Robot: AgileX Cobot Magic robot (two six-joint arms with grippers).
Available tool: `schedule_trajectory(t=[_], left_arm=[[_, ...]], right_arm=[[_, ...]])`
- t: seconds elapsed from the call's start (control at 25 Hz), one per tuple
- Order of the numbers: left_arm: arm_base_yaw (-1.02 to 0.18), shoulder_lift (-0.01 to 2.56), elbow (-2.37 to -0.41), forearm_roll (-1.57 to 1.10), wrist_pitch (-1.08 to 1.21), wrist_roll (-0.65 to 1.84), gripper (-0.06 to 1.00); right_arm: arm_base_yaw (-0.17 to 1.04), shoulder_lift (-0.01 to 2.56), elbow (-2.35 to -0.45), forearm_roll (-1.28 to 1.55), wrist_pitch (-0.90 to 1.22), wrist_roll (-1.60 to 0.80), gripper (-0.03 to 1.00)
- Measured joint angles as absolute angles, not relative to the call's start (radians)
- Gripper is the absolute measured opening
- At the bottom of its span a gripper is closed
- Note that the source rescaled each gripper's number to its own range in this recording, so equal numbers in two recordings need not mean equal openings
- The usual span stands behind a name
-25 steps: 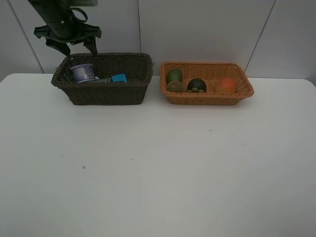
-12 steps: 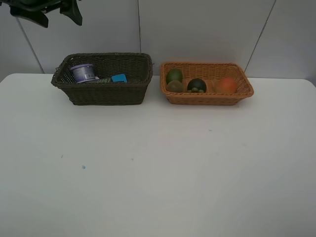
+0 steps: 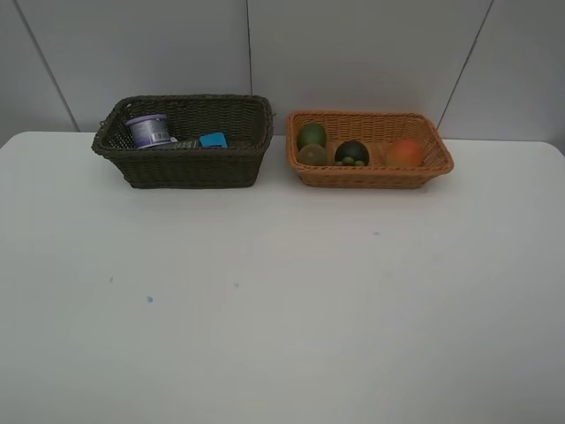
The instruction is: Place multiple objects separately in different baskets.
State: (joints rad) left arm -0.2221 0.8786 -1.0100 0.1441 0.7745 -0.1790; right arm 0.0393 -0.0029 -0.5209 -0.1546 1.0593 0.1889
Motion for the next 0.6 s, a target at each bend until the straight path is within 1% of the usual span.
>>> schedule_trajectory(t=[0.12,0.16,0.32,0.6], left_arm=[[-0.222,0.703,-0.98,0.153,0.855,-0.179,0.94],[-0.222,0.703,-0.98,0.153,0.855,-0.179,0.94],[-0.222,0.489,-0.974,0.163,1.022,-0.18,0.94],[-0.203,0.279,-0.973,0.167,1.205,-0.182,0.94]], right_arm=[[0.039,-0.003,-0.521,-0.155,1.059,0.189,1.0],[0.039,-0.003,-0.521,-0.155,1.059,0.189,1.0],[0.039,-0.003,-0.521,-0.155,1.059,0.189,1.0],[0.039,-0.003,-0.521,-0.155,1.059,0.189,1.0]])
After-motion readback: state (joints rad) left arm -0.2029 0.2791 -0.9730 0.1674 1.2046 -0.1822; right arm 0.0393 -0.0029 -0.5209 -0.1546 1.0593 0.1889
